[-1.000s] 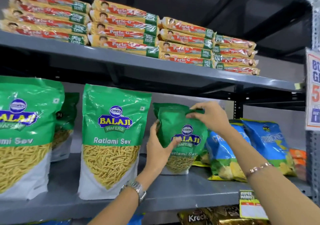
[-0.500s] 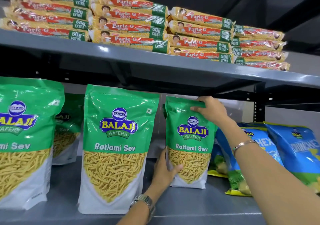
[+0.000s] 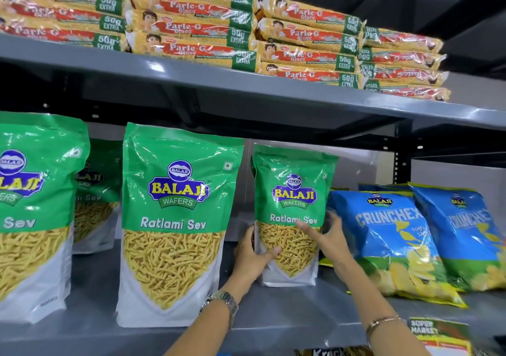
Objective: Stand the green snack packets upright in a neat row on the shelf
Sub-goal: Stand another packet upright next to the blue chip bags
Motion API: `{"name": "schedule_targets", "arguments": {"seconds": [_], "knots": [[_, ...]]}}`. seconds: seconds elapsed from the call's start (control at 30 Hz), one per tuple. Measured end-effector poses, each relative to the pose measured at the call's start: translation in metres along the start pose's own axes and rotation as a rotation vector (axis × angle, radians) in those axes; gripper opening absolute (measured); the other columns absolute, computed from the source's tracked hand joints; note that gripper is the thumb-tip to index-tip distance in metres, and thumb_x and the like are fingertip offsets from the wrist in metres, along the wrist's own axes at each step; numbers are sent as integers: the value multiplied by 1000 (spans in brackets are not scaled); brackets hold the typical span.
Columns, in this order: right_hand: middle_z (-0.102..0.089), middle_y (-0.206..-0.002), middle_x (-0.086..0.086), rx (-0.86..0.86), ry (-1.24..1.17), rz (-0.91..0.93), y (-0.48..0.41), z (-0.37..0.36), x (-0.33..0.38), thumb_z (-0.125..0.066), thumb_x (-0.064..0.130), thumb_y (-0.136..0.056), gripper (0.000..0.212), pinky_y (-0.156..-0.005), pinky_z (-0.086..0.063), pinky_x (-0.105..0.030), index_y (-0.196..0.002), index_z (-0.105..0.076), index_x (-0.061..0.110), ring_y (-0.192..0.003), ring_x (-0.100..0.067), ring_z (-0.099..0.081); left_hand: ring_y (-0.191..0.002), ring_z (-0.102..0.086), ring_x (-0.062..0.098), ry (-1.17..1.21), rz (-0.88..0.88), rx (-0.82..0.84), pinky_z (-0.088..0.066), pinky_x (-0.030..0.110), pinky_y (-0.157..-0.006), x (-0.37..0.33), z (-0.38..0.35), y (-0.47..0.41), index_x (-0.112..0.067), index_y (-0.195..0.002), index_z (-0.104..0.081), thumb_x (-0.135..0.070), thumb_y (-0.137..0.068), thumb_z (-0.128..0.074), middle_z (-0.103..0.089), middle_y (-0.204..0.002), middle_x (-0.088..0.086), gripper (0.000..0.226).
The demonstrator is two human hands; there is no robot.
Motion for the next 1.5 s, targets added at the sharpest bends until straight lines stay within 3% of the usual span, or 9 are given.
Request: {"name": "schedule_targets", "arguments": {"seconds": [0.13,0.33,0.47,0.67,0.83,1.1,1.27,1.4,1.5], "knots": [[-57,-95,9,213,-24,-73,20,-12,-8,-76,70,-7,117,-52,-46,-6,-106,-38,21,-81,1,-54,-127,-42,25,36,30,-9,-41,48,-102,6,-1,2,-27,-138,-32,-27,-71,-75,-43,-142,5,80],[-55,-92,13,177,-50,-72,29,-11,-8,-77,69,-4,123,-48,-44,-3,-110,-36,20,-81,4,-53,-129,-42,23,-8,-6,-13,-41,50,-102,9,0,5,-29,-138,-32,-40,-66,-76,-44,-142,3,85],[-59,-99,8,173,-19,-79,40,-5,-12,-78,69,-11,125,-53,-45,-6,-118,-38,17,-86,2,-56,-127,-44,21,-34,-50,-24,-41,49,-102,5,1,17,-29,-138,-34,-45,-65,-75,-48,-139,0,85],[-58,-111,1,169,67,-89,54,5,-9,-76,72,-18,135,-86,-41,-25,-131,-34,12,-94,-9,-57,-130,-42,22,-73,-80,-9,-38,47,-105,-5,5,35,-24,-138,-34,-52,-62,-74,-46,-142,1,91],[-55,-116,-4,193,124,-127,65,11,1,-76,72,-15,140,-98,-38,-34,-133,-33,10,-103,-19,-53,-131,-39,22,-106,-120,-42,-34,38,-107,-15,9,51,-19,-138,-34,-43,-68,-74,-43,-144,3,85],[-57,-104,8,243,80,-112,74,12,-1,-85,58,-16,133,-83,-43,-23,-129,-32,13,-94,-4,-55,-134,-33,21,-121,-111,67,-32,39,-109,-15,12,65,-19,-140,-26,-41,-67,-76,-35,-147,3,91],[-57,-103,9,328,64,-128,85,2,-10,-83,33,-27,96,-63,-43,-1,-111,-38,24,-90,2,-52,-130,-38,22,-247,-117,164,-37,35,-103,-2,12,65,-19,-142,-20,-28,-61,-82,-38,-145,3,102],[-55,-112,3,291,130,-157,80,12,-25,-87,39,-33,105,-87,-37,-21,-122,-35,21,-98,-8,-51,-129,-40,20,-266,-157,117,-38,35,-102,1,12,66,-19,-140,-25,-30,-59,-82,-43,-141,0,100],[-57,-111,4,283,135,-166,76,20,-29,-86,41,-31,105,-85,-38,-21,-121,-36,21,-99,-9,-53,-127,-42,19,-266,-144,127,-39,38,-102,3,4,63,-22,-135,-32,-34,-56,-82,-47,-137,-1,94]]}}
Point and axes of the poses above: each hand's wrist, its own y-axis away from the middle knuckle, its own z-axis out of the back of the hand, x = y × z, the point moved 5 cm from there along -y, towards the middle knuckle
